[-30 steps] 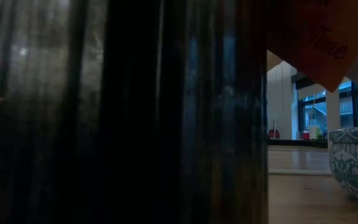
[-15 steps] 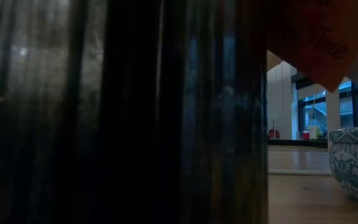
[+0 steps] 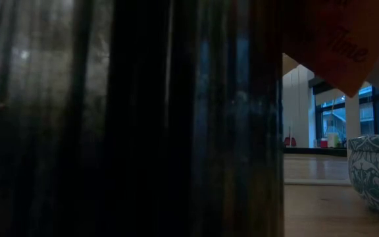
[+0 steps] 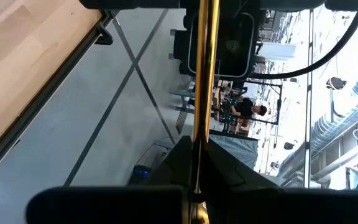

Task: Pick & Place candle stick holders
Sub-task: Put the gold candle holder on the shelf aligned with the other gold candle holders

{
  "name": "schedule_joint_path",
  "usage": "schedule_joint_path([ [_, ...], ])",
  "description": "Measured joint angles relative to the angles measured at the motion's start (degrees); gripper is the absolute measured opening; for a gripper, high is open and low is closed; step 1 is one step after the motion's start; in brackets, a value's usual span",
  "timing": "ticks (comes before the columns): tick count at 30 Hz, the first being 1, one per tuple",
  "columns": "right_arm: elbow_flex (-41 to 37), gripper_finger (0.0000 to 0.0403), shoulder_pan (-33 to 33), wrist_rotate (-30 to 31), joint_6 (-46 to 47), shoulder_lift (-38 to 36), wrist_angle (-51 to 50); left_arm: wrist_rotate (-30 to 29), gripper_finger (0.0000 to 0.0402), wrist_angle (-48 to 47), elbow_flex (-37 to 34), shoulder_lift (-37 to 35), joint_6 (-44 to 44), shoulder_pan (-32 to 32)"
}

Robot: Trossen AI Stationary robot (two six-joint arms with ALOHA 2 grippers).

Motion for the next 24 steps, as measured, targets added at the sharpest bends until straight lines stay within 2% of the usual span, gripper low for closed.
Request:
schedule_joint_path([
  [6, 0.0, 0.0015, 0.0, 0.0, 0.0, 0.0, -0.1, 0.1, 0.0097, 0.0, 0.0, 0.0, 0.0, 0.2],
  [11, 0.0, 0.0015, -0.2, 0.0, -0.1, 0.0, -0.3, 0.8, 0.0021, 0.8, 0.0, 0.0, 0.3, 0.3],
  [15, 0.0, 0.0016, -0.3, -0.5, 0.3, 0.0, 0.0, 1.1, 0.0012, 1.1, 0.0, 0.0, 0.2, 0.3],
  [18, 0.0, 0.0038, -0.3, -1.2, 3.8, 0.0, 2.9, 0.6, 0.0012, 2.2, 0.0, -0.1, 0.4, 0.3],
  [24, 0.0, 0.0115, 0.2, -1.2, 14.6, 0.0, 8.9, 0.0, 0.0012, 5.2, 0.0, -0.2, 1.1, 1.5],
])
